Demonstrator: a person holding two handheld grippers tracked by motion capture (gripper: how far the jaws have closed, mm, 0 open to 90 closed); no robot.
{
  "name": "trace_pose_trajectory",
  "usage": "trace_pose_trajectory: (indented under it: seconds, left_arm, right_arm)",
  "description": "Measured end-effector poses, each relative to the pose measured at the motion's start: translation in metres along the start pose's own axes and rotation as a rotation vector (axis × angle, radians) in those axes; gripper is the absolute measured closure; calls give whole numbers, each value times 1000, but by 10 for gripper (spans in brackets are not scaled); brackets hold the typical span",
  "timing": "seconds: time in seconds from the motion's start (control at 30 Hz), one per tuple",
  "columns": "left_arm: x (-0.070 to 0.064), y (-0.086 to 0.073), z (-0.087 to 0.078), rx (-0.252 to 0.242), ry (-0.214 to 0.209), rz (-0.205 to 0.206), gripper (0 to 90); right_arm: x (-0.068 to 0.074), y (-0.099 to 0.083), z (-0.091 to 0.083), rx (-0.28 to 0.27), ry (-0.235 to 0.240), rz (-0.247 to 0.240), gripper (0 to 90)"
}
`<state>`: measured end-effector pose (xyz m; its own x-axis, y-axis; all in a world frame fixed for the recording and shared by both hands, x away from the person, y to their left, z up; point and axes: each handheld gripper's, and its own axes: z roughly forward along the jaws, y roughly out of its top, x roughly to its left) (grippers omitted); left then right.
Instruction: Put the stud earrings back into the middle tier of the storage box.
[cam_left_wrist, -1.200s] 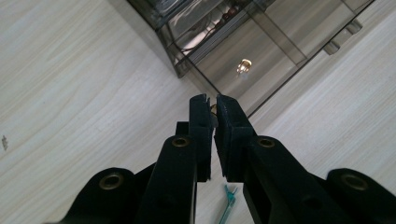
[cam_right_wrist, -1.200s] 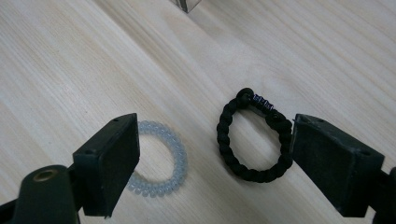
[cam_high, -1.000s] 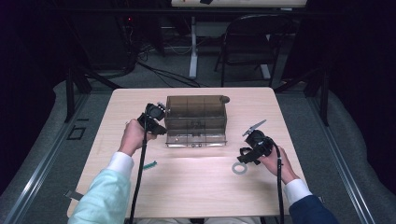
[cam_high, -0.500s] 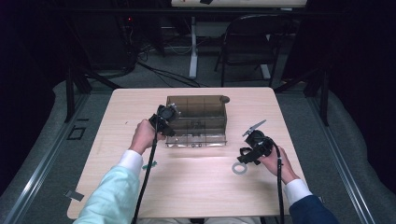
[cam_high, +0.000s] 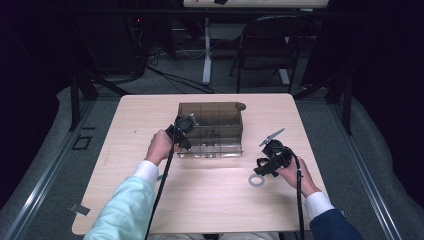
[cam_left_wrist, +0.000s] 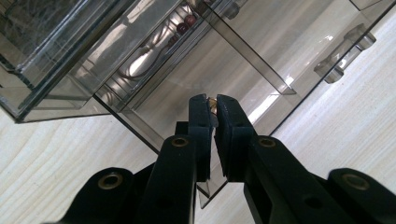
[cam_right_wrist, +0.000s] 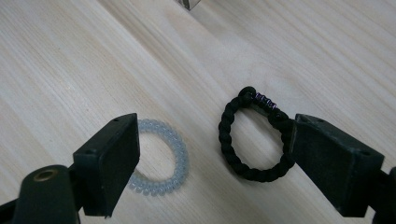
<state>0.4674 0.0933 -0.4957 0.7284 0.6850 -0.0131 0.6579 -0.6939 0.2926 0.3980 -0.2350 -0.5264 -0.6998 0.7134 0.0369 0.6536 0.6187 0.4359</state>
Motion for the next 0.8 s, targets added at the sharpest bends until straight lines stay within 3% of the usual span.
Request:
trace_pose_trajectory:
  seconds: [0.6,0.8]
  left_arm:
    - [1,0,-4,-21,7,0,767]
    - [1,-1,-10,-41,-3,0,656]
  right_arm:
    - [0,0,0,1,-1,0,156]
    - [0,0,0,0,1,1,156]
